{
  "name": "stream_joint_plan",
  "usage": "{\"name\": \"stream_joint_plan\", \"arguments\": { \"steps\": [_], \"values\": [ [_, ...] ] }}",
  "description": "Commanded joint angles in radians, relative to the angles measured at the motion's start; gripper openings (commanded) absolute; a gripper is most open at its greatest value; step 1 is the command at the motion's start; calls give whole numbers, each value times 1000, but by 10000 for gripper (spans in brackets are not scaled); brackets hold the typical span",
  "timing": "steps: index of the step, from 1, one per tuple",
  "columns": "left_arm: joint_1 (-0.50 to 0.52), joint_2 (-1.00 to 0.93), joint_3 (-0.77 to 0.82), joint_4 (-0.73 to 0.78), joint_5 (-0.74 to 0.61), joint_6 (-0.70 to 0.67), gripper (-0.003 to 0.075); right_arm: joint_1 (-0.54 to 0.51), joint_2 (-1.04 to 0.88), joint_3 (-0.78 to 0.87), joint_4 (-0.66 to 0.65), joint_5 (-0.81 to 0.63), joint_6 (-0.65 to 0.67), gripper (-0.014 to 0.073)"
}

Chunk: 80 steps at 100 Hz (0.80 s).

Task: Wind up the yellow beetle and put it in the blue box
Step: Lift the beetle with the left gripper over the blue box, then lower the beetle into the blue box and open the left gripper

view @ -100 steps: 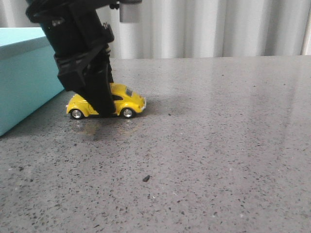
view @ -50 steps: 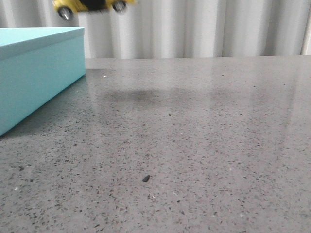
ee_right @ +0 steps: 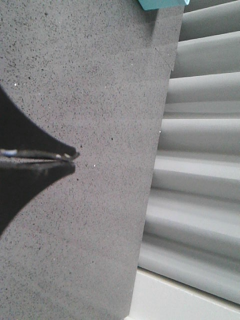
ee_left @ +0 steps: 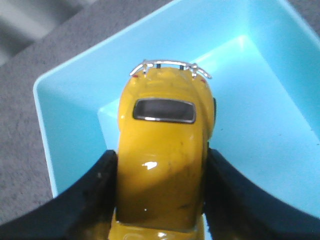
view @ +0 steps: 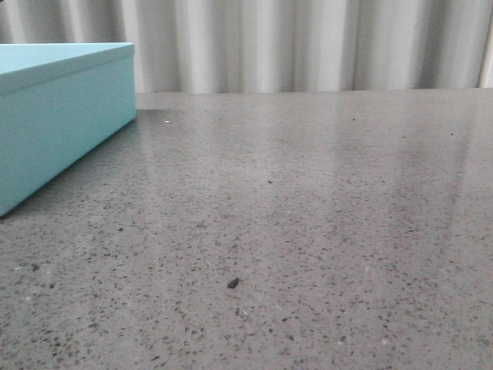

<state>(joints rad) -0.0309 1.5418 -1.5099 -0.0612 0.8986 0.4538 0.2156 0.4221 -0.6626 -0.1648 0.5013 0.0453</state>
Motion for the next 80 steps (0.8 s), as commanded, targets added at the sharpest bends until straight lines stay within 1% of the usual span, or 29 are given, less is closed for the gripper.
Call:
{"name": "stream_joint_plan", "arguments": {
  "steps": [1, 9, 15, 25, 32, 37, 44, 51, 60, 69, 74, 80],
  "values": [
    [49, -6, 14, -88, -66, -22, 97, 1, 6, -26, -14, -84, -1, -53],
    [69, 18, 59, -155, -80, -22, 101, 1, 6, -26, -14, -84, -1, -53],
    [69, 35, 99, -175, -91, -22, 115, 1, 6, -26, -14, -84, -1, -53],
    [63, 64, 146, -183, -96, -22, 173, 1, 6, -26, -14, -84, -1, -53],
    [63, 78, 168, -179, -102, -22, 258, 1, 6, -26, -14, -84, -1, -53],
    [63, 86, 178, -179, -107, -22, 347, 1, 6, -26, -14, -84, -1, -53],
    [63, 88, 180, -177, -117, -22, 445, 1, 6, -26, -14, -84, -1, -53],
    [63, 88, 178, -177, -128, -22, 503, 1, 6, -26, -14, -84, -1, -53],
    [63, 86, 168, -198, -127, -22, 499, 1, 6, -26, -14, -84, -1, -53],
    [63, 73, 157, -235, -103, -22, 475, 1, 6, -26, -14, -84, -1, -53],
    [63, 57, 156, -261, -98, -22, 440, 1, 6, -26, -14, -84, -1, -53],
    [63, 30, 156, -282, -98, -22, 353, 1, 6, -26, -14, -84, -1, -53]
  ]
}}
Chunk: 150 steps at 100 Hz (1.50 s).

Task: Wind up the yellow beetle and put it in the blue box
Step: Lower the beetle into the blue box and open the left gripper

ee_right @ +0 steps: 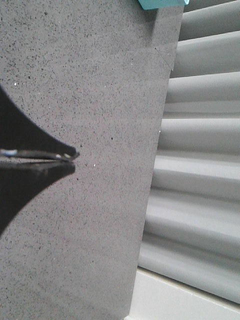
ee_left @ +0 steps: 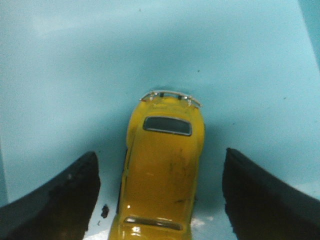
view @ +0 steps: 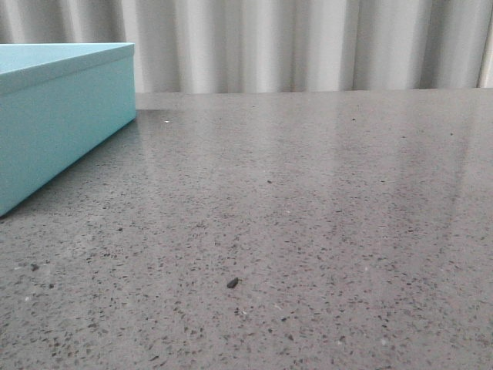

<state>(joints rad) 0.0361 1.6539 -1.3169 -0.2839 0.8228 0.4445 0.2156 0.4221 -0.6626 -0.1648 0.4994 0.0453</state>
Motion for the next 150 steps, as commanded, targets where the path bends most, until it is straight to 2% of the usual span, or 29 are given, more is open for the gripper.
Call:
{"name": "stream_joint_plan", "arguments": {
  "steps": [1, 13, 23, 38, 49, 57, 73, 95, 115, 127, 150],
  "values": [
    [-4, -90, -36, -63, -26, -12, 340, 1, 5, -26, -14, -82, -1, -53],
    [-4, -181, -36, -100, -84, -12, 97, 1, -20, -26, -16, -82, -1, -53],
    [-4, -271, -36, -102, -130, 13, -20, 1, -58, -26, -30, -82, -1, -53],
    [-4, -402, -34, -139, -164, 59, -21, 1, -134, -26, -106, -76, -1, -53],
    [-38, -503, 9, -222, -231, 148, -21, 1, -207, 2, -151, -61, -1, -54],
    [-87, -597, 78, -259, -325, 202, -21, 1, -259, 39, -153, -45, -1, -54],
    [-195, -795, 298, -253, -557, 204, -21, 1, -376, 99, -158, 16, -1, -54],
    [-209, -1076, 661, -267, -592, 202, -21, -1, -447, 101, -281, 80, -1, -54],
    [-209, -1257, 944, -289, -712, 202, -21, -1, -447, 101, -294, 95, -1, -54],
    [-209, -1308, 1005, -289, -754, 202, -21, -1, -447, 101, -294, 98, -1, -54],
    [-209, -1318, 1010, -340, -731, 202, -21, -1, -447, 101, -294, 98, -1, -54]
  ]
}}
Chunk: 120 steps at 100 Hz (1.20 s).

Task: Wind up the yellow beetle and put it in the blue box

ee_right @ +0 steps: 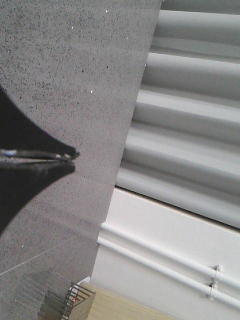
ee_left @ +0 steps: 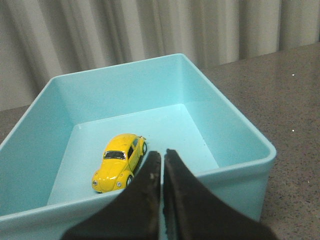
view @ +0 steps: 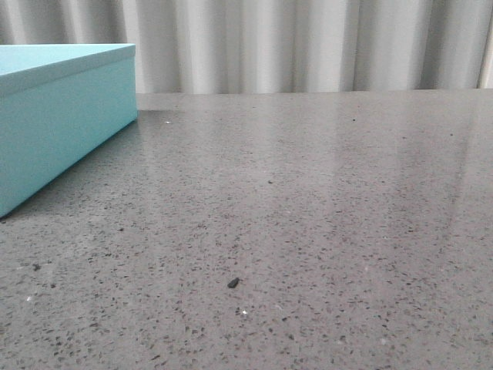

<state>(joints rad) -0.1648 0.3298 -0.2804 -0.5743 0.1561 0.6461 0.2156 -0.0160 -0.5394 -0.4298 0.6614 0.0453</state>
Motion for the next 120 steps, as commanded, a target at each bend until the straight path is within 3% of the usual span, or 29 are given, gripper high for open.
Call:
{"name": "stream_joint_plan", "arguments": {
  "steps": [1, 73, 92, 103, 108, 112, 120],
  "values": [
    [-8, 6, -27, -58, -64, 1, -21, -1, -9, -22, -29, -64, -1, -54],
    [-8, -1, -16, -66, -68, 1, -21, -1, -9, -22, -29, -64, -1, -54],
    [-8, -118, 46, 129, -90, 1, -21, -1, -9, -22, -29, -64, -1, -54],
    [-8, -201, 108, 155, -135, -1, -21, -1, -9, -22, -29, -64, -1, -54],
    [-8, -232, 135, 146, -168, -68, -21, -1, -9, -22, -29, -64, -1, -54],
    [-8, -252, 154, 160, -199, -218, -21, -1, -9, -22, -29, -64, -1, -54],
    [-6, -292, 188, 348, -202, -499, -21, -1, -9, -22, -29, -64, -1, -54]
  ]
}}
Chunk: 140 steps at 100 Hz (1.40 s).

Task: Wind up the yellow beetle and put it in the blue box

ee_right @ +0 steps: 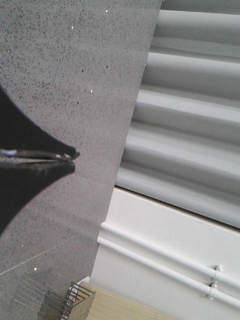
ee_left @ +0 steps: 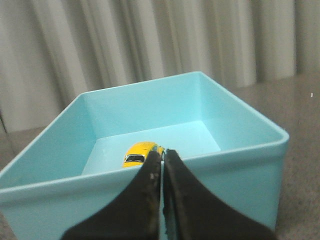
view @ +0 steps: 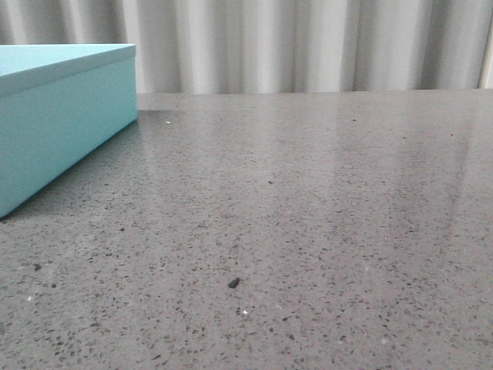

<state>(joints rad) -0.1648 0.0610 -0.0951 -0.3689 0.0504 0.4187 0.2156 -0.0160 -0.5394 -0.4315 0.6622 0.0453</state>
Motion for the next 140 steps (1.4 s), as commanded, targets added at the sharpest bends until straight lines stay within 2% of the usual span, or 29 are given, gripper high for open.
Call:
{"name": "stream_joint_plan", "arguments": {
  "steps": [1, 10, 29, 57, 140],
  "values": [
    [-6, -26, 9, 161, -91, -293, -21, -1, -9, -22, -27, -65, -1, -54],
    [-6, -51, 53, 300, -70, -479, -21, -1, -9, -22, -27, -65, -1, -54],
    [-6, -86, 112, 307, 39, -642, -21, -1, -9, -22, -27, -65, -1, -54],
    [-6, -97, 117, 302, 277, -645, -21, -1, -9, -22, -27, -65, -1, -54],
    [-6, -97, 119, 302, 263, -645, -21, -1, -9, -22, -27, -65, -1, -54]
  ]
}}
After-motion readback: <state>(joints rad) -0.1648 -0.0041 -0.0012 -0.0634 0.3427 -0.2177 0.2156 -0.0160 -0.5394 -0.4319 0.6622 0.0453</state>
